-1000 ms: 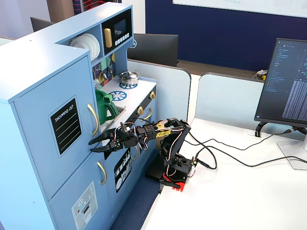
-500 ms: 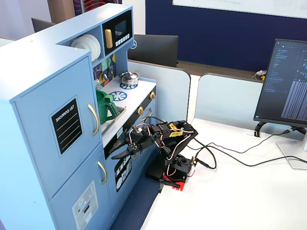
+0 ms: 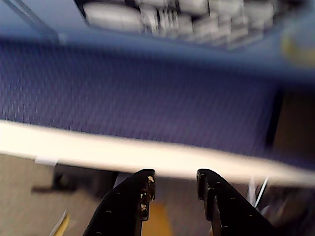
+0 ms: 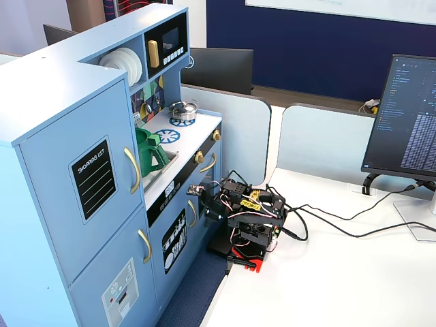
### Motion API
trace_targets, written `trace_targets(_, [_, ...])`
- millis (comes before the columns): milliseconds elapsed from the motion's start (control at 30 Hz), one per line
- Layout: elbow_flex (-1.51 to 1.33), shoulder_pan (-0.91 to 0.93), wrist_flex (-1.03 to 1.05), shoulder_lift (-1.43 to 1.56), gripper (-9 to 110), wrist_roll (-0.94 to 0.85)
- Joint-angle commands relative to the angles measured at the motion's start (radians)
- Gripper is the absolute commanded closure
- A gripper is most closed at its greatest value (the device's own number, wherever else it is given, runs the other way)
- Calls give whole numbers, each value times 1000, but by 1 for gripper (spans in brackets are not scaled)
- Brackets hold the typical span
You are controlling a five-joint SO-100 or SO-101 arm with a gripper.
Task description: Close the left cabinet door
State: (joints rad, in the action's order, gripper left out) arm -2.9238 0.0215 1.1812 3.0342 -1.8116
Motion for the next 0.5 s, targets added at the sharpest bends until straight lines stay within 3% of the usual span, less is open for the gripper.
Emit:
trace_targets(0, [-72,49,129,115,102,77])
trace_targets(467, [-74,-2,350,144,101,304])
